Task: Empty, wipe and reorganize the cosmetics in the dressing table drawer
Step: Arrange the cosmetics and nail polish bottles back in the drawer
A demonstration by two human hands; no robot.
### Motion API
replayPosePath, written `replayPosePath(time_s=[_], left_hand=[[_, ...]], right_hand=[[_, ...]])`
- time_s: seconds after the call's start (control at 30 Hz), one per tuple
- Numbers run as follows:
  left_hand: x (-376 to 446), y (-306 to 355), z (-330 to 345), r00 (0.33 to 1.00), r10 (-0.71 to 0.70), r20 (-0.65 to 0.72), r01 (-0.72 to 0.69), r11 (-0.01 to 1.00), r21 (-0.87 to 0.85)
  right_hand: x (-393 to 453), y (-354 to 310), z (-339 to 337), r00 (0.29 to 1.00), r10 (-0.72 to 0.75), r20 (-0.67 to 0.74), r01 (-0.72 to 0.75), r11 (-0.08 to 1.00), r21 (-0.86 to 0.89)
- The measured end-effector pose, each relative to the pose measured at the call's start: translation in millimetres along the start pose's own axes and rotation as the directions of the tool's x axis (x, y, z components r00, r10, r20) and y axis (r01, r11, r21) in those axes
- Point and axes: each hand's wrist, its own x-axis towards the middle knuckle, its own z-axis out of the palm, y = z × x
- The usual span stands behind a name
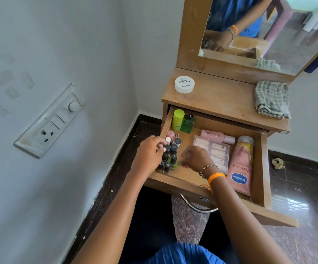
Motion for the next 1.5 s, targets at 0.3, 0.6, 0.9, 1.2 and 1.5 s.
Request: replayPosePath(time_s=[0.3, 0.6, 0.9, 1.2, 1.5], left_hand=[[29.1, 11.9, 6.0, 0.997, -0.065, 0.031, 0.063, 0.996, 0.057], [33.1, 12.3, 9.2, 0.997, -0.051, 0.060, 0.043, 0.992, 0.118], [36.0, 9.0, 6.7, 0.991, -0.082, 0.106, 0.073, 0.994, 0.087], [50.7, 32.1, -8.3, 0.986, 0.026, -0.165, -0.047, 0.991, -0.124], [99.4, 57.2, -3.9, 0.974, 0.174, -0.143, -0.167, 0.984, 0.062]], right_hand=[[11.0, -13.5, -9.9, 0.993, -0.117, -0.027, 0.118, 0.993, 0.011], [7.2, -26.3, 9.9, 0.990, -0.141, 0.019, 0.142, 0.988, -0.066], [15.3, -12.2, 4.6, 0.997, -0.072, 0.000, 0.072, 0.997, 0.042], [2.6, -36.3, -53.0, 0.779, -0.217, -0.589, 0.365, 0.920, 0.142], [87.8, -87.7, -98.6, 0.778, -0.346, -0.525, 0.353, 0.931, -0.091]])
